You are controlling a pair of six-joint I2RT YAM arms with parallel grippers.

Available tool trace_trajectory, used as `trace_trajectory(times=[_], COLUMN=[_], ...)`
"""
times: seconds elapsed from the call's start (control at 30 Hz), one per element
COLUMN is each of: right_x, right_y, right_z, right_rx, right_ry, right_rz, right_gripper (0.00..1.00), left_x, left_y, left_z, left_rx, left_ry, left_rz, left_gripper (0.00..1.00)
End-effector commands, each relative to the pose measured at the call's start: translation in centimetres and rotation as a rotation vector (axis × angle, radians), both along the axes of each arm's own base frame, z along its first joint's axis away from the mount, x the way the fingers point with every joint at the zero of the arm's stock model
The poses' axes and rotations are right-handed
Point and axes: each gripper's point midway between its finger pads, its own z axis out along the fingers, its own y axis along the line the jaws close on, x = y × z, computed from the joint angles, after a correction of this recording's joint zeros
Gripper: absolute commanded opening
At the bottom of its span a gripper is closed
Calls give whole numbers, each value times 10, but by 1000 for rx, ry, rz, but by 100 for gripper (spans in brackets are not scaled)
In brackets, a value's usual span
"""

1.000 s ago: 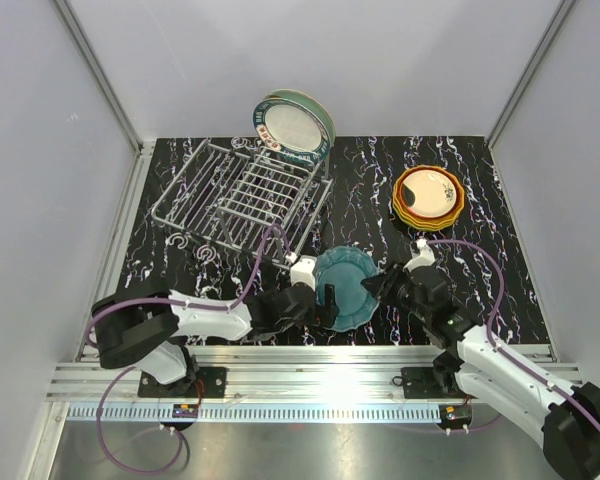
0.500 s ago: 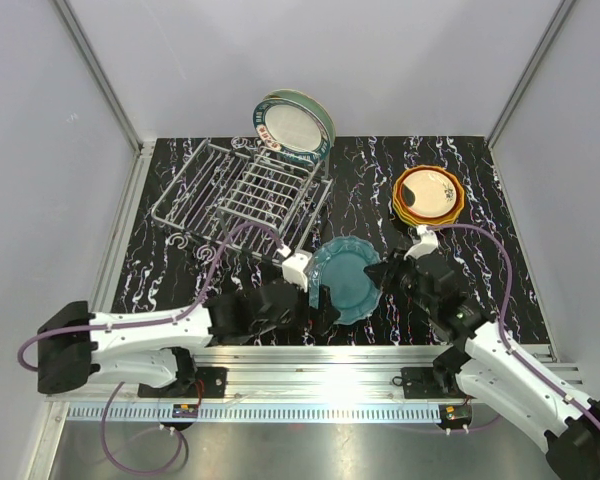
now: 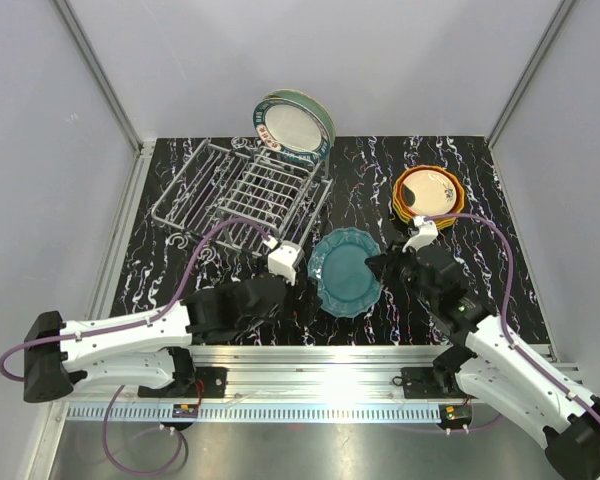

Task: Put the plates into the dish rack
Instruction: Grab a plate with the right arm, then insert the plate into the dish rack

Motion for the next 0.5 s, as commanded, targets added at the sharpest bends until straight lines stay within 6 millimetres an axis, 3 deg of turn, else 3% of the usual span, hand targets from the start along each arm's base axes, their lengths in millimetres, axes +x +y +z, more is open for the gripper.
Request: trace_trajectory(times=[0.0,0.23,0.4,0.47], right_x=[13,21,32,36], right_y=[11,-7,-19,-20], right_z=[94,117,156,175], right_rx=[122,-10,-110,-128], right_ry=[-246,-329,-452,-495], right_rz=[22,-26,-63,-73], right_gripper=[0,0,0,0], left_x=[14,37,60,72], left_y=[10,39,69,83], left_z=[39,115,158,167], left_rx=[-11,45,90,127], left_ry=[-94,-299,-389,-413], left_rz=[45,103,190,222], left_gripper=[99,99,99,99])
